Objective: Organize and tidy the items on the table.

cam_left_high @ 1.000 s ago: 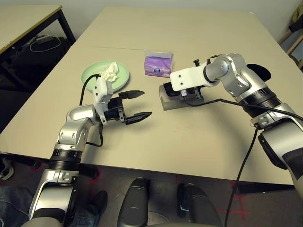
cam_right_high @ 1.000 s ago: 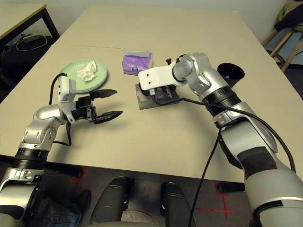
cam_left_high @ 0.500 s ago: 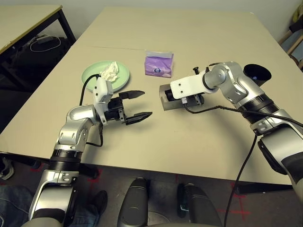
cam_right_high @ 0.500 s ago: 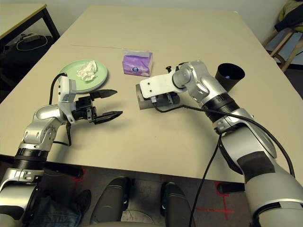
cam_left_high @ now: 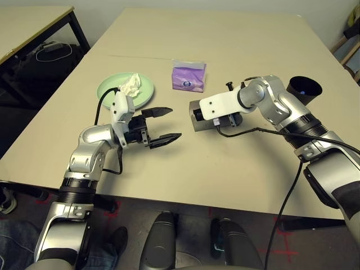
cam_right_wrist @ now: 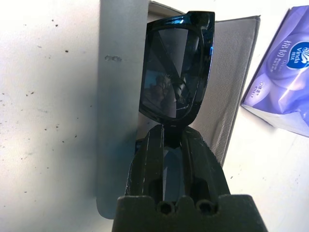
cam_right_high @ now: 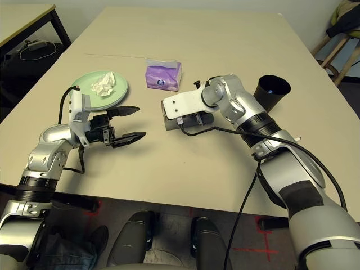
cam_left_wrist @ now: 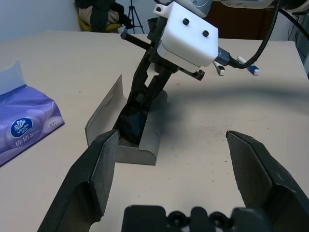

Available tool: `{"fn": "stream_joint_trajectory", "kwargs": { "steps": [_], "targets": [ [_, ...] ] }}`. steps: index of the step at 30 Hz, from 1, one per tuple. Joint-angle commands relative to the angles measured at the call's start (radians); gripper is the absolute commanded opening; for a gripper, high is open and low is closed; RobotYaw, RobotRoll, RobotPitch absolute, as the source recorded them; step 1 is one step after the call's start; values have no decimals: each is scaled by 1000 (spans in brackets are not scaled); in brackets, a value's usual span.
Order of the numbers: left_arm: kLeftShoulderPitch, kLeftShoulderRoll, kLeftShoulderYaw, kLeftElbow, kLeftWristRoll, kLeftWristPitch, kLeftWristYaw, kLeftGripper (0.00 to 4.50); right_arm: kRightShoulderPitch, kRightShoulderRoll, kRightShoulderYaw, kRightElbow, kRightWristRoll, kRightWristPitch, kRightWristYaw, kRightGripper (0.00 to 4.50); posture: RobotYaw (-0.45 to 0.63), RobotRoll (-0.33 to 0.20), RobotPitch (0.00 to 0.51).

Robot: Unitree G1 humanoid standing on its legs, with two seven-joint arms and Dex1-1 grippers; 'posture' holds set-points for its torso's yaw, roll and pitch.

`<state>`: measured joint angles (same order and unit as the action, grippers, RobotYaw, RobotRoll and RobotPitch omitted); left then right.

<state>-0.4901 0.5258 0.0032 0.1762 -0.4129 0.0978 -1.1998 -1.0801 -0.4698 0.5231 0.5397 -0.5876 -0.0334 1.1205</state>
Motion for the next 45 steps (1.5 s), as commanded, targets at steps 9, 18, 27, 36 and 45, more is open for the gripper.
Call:
{"fn": "stream_joint_trajectory", "kwargs": {
  "steps": [9, 18, 27, 36, 45],
  "targets": [
    [11, -4, -5, -3, 0, 1, -1, 4500, -4, -14, 3, -4, 5, 7, 26, 384, 278, 0, 109],
    [7, -3, -7, 4, 3, 0, -3, 4500, -12, -12, -1, 0, 3, 26, 15, 2542, 273, 0, 104],
    [8, -4, -5, 8, 2, -3, -3, 4500, -3, -7, -65, -50, 62, 122, 8, 4477, 252, 0, 103],
    [-18, -16, -9, 61, 13, 1, 8, 4500, 195, -11, -369, -244, 400, 471, 17, 4477, 191, 0, 92],
    [-55, -44, 3, 129, 18, -3, 53, 4500, 453, 29, -674, -419, 703, 695, -149, 4477, 125, 0, 83]
  ]
}}
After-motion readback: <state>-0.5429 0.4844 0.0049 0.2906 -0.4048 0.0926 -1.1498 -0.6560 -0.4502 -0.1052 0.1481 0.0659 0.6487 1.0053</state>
